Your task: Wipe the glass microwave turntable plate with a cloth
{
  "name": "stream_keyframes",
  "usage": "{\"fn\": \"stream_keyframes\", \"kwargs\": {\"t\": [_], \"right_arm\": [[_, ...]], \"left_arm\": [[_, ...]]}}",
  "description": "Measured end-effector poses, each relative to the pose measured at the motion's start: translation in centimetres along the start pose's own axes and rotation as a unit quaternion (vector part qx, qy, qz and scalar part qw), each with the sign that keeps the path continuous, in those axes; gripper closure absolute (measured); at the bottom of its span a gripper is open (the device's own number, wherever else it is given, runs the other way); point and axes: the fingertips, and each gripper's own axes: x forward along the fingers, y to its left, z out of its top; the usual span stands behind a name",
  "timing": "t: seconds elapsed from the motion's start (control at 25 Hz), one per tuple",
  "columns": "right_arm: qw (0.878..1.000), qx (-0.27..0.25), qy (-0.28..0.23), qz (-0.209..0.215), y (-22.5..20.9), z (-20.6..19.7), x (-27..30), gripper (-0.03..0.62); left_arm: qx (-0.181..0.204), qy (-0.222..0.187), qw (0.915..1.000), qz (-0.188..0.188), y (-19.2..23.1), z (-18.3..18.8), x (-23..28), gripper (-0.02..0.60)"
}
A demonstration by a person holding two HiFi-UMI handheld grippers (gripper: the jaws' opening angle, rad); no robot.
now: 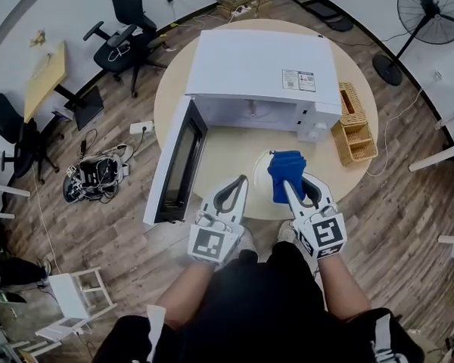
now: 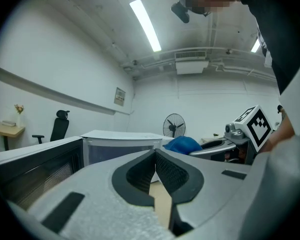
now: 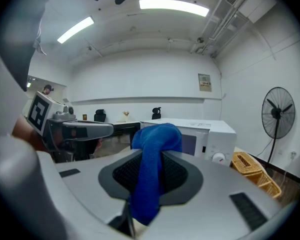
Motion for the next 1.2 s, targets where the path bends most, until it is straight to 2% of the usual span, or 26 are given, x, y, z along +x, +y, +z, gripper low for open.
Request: {"fn": "stream_keyframes", "kwargs": {"t": [0.28,0.52,0.96,1.2], "right_arm": [[0.997,0.011,0.064,0.031,0.2,-4.6,1.7,0.508],[0.991,0.012,0.118,0.068,0.7,-8.7,4.2,0.508],[0.969,0.007,0.208,0.136,3.3,-16.3,7.4,0.508],[0.953,-0.025,0.248,0.172,4.8,-18.9,8.8,0.507]], "left_arm": [[-0.021,0.031,0.9990,0.025,1.1,-2.8,1.4,0.575],[-0.035,0.051,0.9971,0.043,2.1,-5.4,2.0,0.575],[-0.052,0.081,0.9916,0.086,5.3,-9.2,2.2,0.575],[-0.045,0.090,0.9907,0.091,5.8,-10.3,2.5,0.575]]}}
